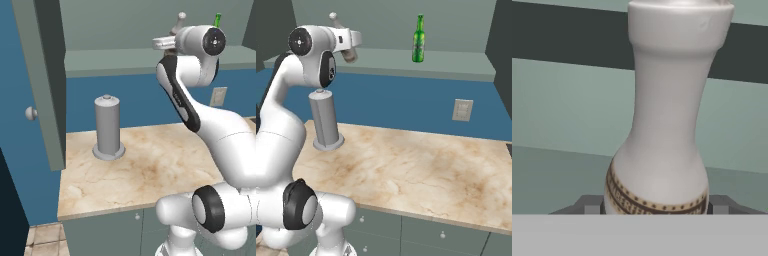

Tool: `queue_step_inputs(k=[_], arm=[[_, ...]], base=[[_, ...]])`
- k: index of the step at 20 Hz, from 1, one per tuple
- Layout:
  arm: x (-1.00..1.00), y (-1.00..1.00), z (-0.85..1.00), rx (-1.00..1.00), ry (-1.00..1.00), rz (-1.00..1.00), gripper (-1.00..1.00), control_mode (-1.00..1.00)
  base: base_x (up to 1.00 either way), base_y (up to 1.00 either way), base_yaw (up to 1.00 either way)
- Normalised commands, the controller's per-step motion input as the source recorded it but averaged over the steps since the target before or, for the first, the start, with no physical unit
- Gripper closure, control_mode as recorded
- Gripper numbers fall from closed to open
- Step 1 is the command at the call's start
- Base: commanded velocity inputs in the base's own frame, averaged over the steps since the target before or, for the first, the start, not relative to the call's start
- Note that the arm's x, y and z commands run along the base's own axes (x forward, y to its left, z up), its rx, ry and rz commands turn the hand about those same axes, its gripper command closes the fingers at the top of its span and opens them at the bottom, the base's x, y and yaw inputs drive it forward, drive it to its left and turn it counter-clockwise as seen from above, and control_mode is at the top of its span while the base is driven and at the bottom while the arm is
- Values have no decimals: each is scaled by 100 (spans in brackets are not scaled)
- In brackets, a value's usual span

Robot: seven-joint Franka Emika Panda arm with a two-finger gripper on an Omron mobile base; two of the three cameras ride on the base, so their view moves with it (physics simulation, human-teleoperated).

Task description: Sort all alcoholic drinks to one cabinet, and non-alcoholic drinks to the other.

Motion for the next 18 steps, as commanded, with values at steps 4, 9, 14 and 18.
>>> queue_step_inputs(k=[4,9,14,18], arm=[[27,0,-3,0,0,0,100,-100],[25,0,-9,0,0,0,100,-100],[23,0,-15,0,0,0,100,-100],[22,0,-16,0,0,0,100,-100]], base=[[0,0,0],[0,0,0],[0,0,0],[0,0,0]])
